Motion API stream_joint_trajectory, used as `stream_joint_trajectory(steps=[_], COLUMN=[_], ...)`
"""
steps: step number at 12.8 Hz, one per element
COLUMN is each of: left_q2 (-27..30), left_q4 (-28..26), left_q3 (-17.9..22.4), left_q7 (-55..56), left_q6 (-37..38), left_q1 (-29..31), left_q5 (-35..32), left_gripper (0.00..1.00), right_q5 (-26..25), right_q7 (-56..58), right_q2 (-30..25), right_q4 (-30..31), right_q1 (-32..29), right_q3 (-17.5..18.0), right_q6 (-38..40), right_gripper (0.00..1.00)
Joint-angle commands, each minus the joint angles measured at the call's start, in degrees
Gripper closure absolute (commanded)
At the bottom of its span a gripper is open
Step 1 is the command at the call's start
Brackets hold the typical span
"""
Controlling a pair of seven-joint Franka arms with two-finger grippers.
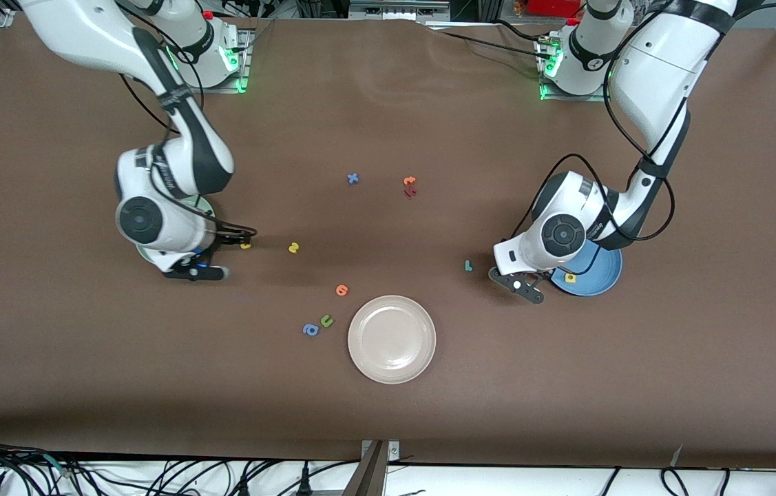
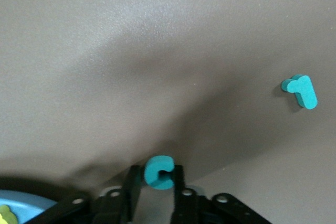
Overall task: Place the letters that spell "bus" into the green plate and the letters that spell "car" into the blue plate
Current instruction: 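Grasp the teal c with the left gripper while the right gripper reaches yellow n, then grasp the yellow n with the right gripper while the left gripper carries c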
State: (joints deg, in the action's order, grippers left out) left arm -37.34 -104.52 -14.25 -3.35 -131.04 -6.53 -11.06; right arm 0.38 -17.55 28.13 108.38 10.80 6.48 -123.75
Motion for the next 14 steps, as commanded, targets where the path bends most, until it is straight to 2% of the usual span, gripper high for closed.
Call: stream_joint_trajectory(steps=[1,4,8,10,11,12,13,14], left_q2=[1.0,3.6,5.7,5.6,5.3,5.2,5.3,5.4], left_q4=[-1.3,-1.0,2.6,2.6,2.6,2.6,2.6,2.6], left_q3=[-0.2,-0.1,0.2,0.3,0.2,0.1,-0.1,-0.5], left_q7=[1.2,1.0,0.4,-3.7,-6.8,-7.6,-7.2,-5.9], left_q6=[-0.8,0.9,13.8,15.8,15.7,15.5,15.6,15.7], left_q1=[-0.1,0.7,3.4,6.9,9.0,9.5,9.1,9.0], left_q5=[-1.9,-2.0,-2.2,-2.3,-2.3,-2.1,-1.3,-1.2], left_gripper=[0.94,0.93,0.9,0.82,0.66,0.01,0.0,0.0], right_q5=[0.3,-0.3,-0.2,-0.2,-0.2,-0.2,-0.2,-0.2], right_q7=[0.1,3.5,7.4,7.4,7.4,7.4,7.4,7.5], right_q2=[3.0,4.0,4.0,3.8,3.8,3.8,3.7,3.6], right_q4=[-0.4,-0.4,1.1,3.1,4.4,5.1,5.3,5.4], right_q1=[1.9,1.9,1.1,1.0,1.0,1.0,0.9,0.9], right_q3=[-0.2,-0.4,-0.9,-0.9,-0.9,-0.9,-0.9,-0.9], right_q6=[-4.5,-5.7,-5.8,-7.4,-9.0,-10.1,-10.1,-9.8], right_gripper=[0.31,0.32,0.31,0.31,0.31,0.31,0.34,0.43])
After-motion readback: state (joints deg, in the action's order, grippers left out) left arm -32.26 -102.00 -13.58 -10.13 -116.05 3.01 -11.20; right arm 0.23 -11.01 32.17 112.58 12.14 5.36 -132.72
